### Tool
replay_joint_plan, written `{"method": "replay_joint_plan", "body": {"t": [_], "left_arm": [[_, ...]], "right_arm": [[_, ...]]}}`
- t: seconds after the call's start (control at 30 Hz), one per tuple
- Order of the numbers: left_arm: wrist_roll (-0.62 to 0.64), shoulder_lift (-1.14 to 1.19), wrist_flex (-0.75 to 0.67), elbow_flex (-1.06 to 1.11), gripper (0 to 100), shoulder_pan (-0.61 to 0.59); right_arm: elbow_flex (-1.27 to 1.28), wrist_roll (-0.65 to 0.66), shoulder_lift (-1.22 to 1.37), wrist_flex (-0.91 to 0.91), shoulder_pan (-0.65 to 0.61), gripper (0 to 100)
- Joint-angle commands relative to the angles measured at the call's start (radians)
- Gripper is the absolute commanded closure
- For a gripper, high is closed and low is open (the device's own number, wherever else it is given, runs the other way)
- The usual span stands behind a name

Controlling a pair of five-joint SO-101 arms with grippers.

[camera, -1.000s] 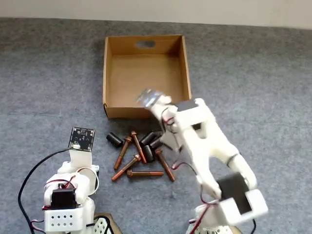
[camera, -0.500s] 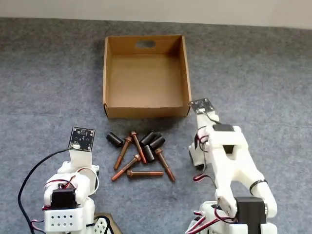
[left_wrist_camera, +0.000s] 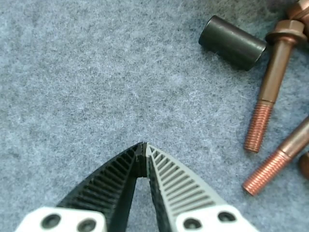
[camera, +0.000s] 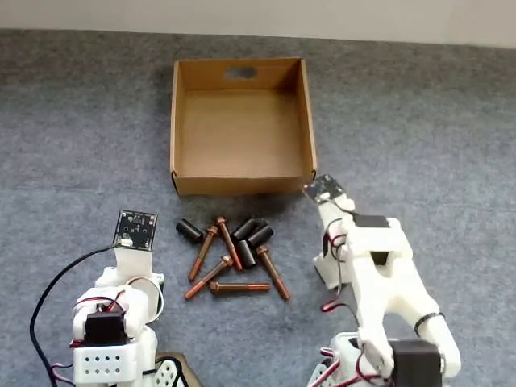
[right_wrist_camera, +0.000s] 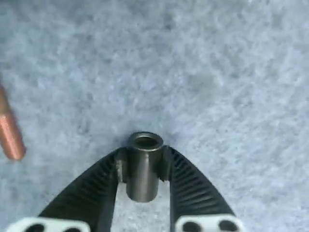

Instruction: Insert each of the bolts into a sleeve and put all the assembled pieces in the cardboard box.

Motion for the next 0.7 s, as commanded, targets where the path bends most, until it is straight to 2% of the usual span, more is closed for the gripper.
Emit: {"method": "replay_joint_plan", "body": {"t": [0.0, 0.1, 0.23, 0.4, 0.53, 0.67], "left_arm": [[-0.006, -0.010, 0.006, 0.016, 99, -0.005], [-0.006, -0.010, 0.006, 0.016, 99, -0.005], [-0.006, -0.010, 0.006, 0.016, 99, -0.005], [-0.006, -0.010, 0.006, 0.016, 99, -0.005], [-0.006, -0.010, 0.006, 0.016, 99, -0.005], [-0.005, -0.010, 0.006, 0.016, 99, -0.002]], "right_arm": [[0.039, 0.049, -0.079, 0.007, 0.013, 90.8], [0.084, 0.057, -0.133, 0.008, 0.013, 99.2], [0.087, 0.034, -0.278, 0.039, 0.016, 99.4], [-0.010, -0.160, -0.657, 0.166, 0.007, 99.2], [0.021, -0.252, -0.909, 0.154, -0.065, 99.2], [0.117, -0.330, -1.003, 0.090, -0.119, 99.2]]}}
